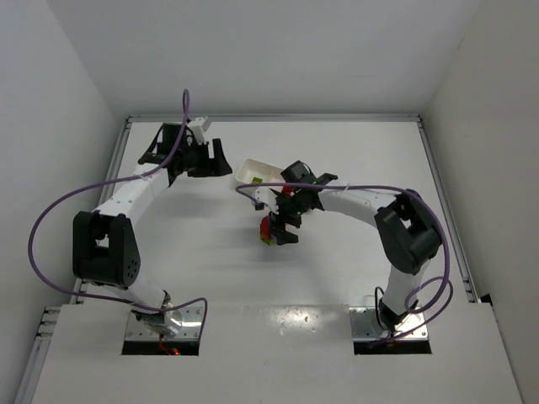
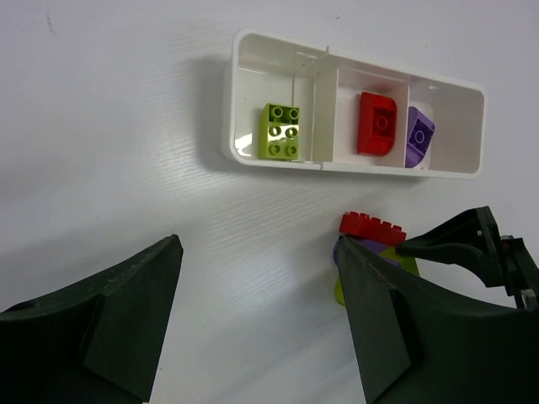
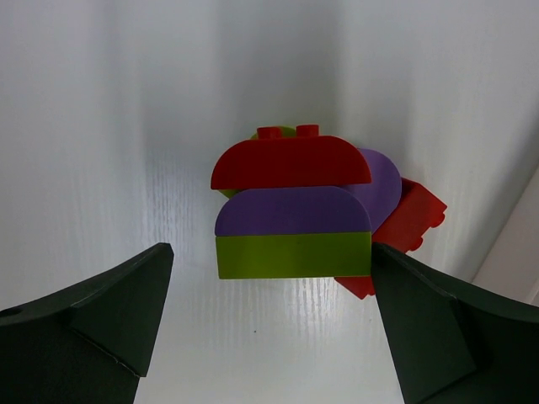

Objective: Sort the legos into containers by color

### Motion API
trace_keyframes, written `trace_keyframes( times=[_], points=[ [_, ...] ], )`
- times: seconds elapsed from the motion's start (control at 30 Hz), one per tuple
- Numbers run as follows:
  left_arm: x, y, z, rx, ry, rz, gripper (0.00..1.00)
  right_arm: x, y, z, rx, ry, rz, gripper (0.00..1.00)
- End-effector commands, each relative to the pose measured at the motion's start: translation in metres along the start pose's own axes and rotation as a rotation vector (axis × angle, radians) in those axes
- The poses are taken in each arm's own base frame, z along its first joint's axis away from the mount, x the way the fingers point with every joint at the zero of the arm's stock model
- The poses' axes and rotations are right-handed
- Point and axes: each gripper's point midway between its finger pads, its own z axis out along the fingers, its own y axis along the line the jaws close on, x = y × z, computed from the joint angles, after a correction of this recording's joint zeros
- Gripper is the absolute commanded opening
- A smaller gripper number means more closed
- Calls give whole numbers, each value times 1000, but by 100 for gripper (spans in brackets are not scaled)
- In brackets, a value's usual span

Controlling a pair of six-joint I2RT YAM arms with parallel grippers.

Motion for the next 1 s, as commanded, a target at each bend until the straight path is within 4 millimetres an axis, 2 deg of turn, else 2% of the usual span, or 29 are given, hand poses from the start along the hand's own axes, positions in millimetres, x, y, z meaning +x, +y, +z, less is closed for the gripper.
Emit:
trace_keyframes(
  times=[0.0,0.07,0.53,0.8,0.9,0.93,0.97],
  points=[
    [-18,-1,-5,21,-55,22,80,-13,-18,-5,35,-39,-49,100],
    [-18,-1,-5,21,-55,22,80,-7,-18,1,22,-27,-49,100],
    [-8,0,1,36,-34,6,80,-15,-35,1,66,-49,-68,100],
    [-10,-1,1,38,-42,1,80,-14,-35,4,58,-55,-68,98],
    [-8,1,4,36,-34,-3,80,-16,-36,3,58,-55,-68,89],
    [-8,1,4,36,-34,-3,80,-11,-33,6,43,-41,-69,85],
    [-8,1,4,36,-34,-3,80,-10,-32,5,38,-35,-74,76]
  ],
)
